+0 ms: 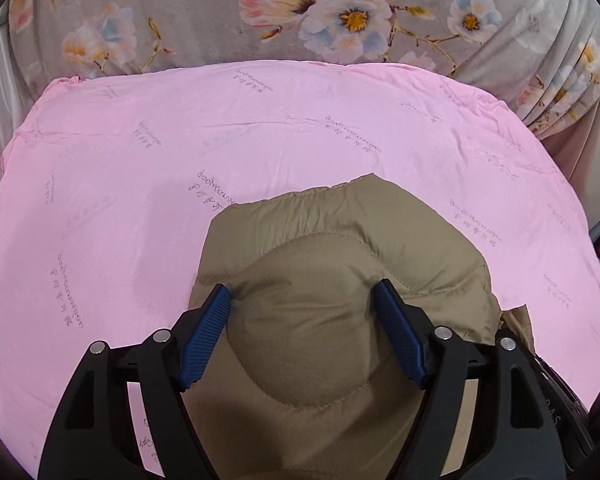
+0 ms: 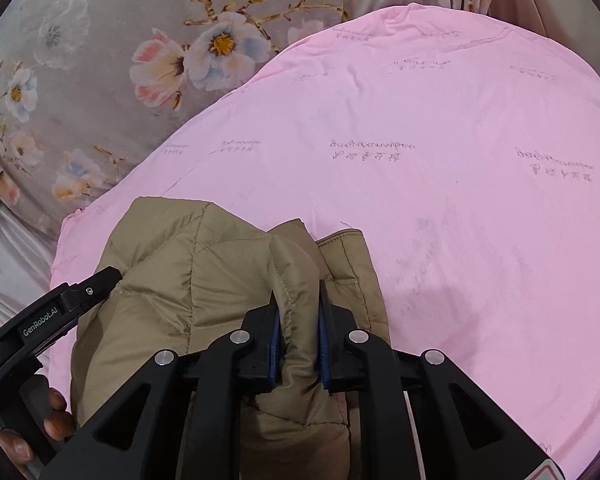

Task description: Fold large clothes

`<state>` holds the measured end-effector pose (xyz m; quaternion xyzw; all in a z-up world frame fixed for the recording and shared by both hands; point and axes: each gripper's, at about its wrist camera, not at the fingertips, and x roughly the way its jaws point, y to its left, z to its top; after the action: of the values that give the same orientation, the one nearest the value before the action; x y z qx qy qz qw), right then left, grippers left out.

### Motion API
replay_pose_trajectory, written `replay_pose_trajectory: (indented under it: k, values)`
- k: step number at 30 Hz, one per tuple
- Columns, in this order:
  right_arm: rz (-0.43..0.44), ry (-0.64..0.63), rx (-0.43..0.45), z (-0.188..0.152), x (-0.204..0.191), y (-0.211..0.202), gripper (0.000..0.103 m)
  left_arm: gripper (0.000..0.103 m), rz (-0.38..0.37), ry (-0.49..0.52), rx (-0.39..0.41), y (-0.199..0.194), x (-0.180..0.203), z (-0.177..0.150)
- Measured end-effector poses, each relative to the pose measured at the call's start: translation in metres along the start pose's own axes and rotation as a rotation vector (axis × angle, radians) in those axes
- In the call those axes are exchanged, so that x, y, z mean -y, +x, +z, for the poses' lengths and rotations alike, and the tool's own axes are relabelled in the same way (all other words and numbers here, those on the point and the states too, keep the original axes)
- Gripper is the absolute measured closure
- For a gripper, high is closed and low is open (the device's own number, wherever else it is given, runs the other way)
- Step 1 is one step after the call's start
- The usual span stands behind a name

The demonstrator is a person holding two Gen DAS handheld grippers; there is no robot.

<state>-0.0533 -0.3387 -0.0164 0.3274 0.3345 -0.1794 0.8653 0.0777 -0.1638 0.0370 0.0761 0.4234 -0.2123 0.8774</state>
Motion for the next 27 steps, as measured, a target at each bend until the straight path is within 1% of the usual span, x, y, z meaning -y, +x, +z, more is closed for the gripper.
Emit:
replay_pose_trajectory:
  k: [4,12,27]
  values:
    - [0.016,0.004,-0.011,-0.003,0.006,0.01,0.086,0.024,0.019,0.005,0.013,0.006,0.003,-0.005]
    - [0.027,-0.006,-0.019,-0.007,0.012,0.021,0.085,0.019,0.052,0.024,0.037,0.018,0.01,-0.011]
    - [0.026,-0.031,-0.001,-0.014,0.011,0.029,0.084,0.016,0.098,0.055,0.099,0.032,0.02,-0.021]
